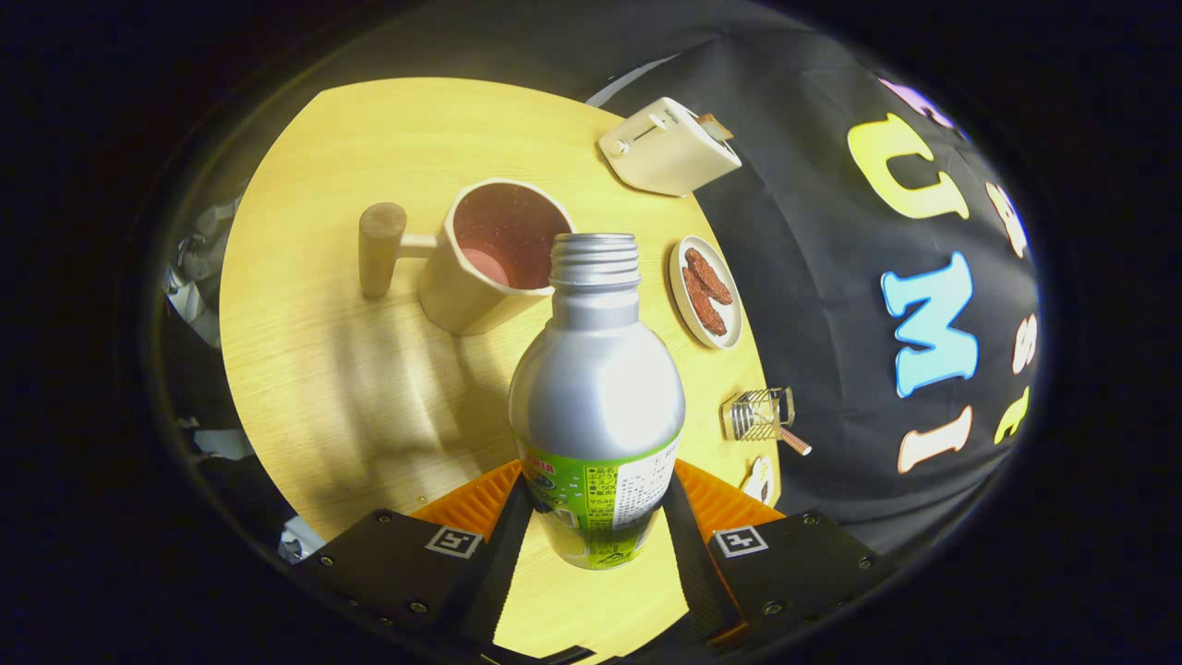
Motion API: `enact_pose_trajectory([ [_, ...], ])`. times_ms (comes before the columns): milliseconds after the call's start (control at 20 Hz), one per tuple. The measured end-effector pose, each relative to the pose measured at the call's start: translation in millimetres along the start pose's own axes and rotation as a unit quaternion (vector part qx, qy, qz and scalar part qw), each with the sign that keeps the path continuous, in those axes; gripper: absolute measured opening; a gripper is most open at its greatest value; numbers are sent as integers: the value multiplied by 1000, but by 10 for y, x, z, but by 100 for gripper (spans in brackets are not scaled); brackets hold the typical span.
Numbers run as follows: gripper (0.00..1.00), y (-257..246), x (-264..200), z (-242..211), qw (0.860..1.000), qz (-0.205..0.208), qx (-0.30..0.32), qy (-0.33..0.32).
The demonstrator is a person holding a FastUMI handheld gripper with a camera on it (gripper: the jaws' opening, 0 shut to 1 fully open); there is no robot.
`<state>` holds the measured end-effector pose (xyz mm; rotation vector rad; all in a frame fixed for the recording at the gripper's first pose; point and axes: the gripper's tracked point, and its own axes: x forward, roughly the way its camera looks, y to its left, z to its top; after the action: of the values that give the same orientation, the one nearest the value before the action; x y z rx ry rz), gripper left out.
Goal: Take the bottle from table, then pour the juice into the cup, finally place the bottle on the coaster
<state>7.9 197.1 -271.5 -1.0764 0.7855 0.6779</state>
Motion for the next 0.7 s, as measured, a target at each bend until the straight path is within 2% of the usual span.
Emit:
enact_pose_trajectory([
  [300, 76, 79, 95, -17, 993, 29, 106, -51],
  [700, 77, -39, 204, 72, 969, 59, 214, -110],
])
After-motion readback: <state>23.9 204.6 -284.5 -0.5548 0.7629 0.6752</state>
